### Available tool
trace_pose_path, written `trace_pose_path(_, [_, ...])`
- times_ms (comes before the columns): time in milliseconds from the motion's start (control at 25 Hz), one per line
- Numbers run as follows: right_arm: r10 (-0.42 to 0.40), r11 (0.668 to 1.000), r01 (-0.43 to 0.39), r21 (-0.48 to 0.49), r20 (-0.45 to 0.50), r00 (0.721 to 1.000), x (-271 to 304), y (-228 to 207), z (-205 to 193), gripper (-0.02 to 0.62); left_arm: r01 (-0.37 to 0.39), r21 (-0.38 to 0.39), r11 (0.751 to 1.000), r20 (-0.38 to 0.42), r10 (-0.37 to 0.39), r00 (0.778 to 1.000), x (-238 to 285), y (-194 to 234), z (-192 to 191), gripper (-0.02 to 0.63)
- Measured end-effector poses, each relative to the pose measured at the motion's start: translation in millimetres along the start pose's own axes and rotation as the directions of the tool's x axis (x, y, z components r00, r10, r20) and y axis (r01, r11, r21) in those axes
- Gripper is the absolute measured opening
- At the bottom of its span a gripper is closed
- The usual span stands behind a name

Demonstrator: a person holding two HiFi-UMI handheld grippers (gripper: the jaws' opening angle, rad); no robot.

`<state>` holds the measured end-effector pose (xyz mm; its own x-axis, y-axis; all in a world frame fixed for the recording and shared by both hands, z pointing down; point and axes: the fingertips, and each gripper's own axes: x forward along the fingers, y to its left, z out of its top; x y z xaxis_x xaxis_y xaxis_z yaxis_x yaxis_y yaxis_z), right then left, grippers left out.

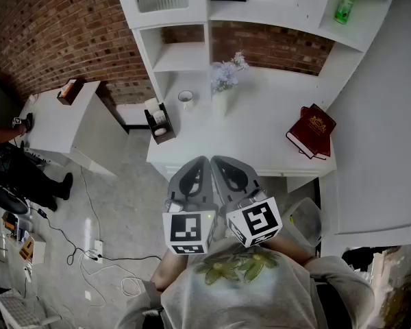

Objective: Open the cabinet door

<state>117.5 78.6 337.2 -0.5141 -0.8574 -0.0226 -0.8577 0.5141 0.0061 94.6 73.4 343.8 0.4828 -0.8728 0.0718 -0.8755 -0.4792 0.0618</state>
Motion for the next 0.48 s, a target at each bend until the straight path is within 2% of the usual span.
trace_pose_path(480, [-0.001,1.0,0.001,0.006,-0.019,1.0,11.5,13.2,-6.7,0.021,-0.001,-0.005,1.0,-0.016,0.001,1.0,-5.6,17.9,-8.3,0.008])
